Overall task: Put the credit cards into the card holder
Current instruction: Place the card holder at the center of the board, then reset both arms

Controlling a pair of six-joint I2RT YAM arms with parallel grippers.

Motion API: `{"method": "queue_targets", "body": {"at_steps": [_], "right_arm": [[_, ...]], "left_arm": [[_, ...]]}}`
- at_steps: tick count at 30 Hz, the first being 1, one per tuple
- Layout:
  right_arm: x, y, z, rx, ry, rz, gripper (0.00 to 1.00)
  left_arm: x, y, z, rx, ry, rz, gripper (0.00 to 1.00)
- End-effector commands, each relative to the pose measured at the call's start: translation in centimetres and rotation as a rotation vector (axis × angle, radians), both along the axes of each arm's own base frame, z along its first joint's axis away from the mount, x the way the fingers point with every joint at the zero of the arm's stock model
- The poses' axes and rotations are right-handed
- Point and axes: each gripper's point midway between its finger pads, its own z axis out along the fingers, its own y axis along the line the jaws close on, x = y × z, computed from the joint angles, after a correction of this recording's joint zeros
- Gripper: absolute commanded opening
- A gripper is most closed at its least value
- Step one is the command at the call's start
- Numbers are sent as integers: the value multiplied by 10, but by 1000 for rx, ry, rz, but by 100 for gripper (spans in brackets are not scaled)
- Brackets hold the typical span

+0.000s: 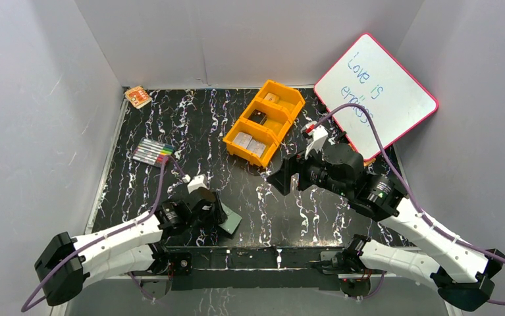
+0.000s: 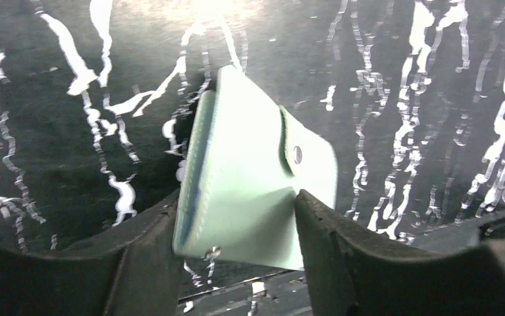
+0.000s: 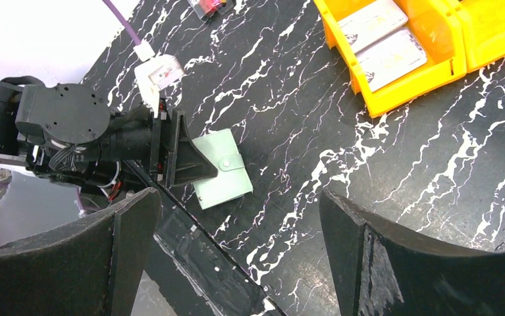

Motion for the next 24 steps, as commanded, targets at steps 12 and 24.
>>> {"method": "queue_targets", "body": {"at_steps": [12, 24], "right_arm": [[22, -13, 27, 32, -89, -135, 99], [55, -48, 24, 10, -50, -463, 99]], "left_arm": [[18, 53, 57, 181, -107, 190, 85], [34, 66, 125, 163, -229, 269, 91]]}}
